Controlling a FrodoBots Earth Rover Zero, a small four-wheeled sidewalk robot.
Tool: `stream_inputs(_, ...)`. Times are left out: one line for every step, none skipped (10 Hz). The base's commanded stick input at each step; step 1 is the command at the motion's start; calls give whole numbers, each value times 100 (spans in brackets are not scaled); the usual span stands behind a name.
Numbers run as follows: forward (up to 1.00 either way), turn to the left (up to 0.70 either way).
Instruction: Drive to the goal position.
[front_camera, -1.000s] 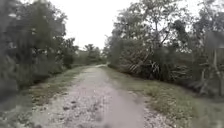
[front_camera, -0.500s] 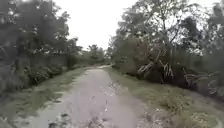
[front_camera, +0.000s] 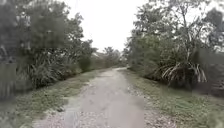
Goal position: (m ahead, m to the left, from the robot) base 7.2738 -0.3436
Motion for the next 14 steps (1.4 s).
stream_inputs(70, 0)
stream_inputs(70, 4)
stream_inputs(70, 19)
stream_inputs(70, 28)
stream_inputs(70, 32)
stream_inputs(70, 33)
stream_inputs(70, 10)
stream_inputs(70, 0)
stream_inputs(70, 0)
stream_inputs(70, 0)
stream_inputs(70, 0)
stream_inputs(70, 0)
stream_inputs(70, 0)
stream_inputs(70, 0)
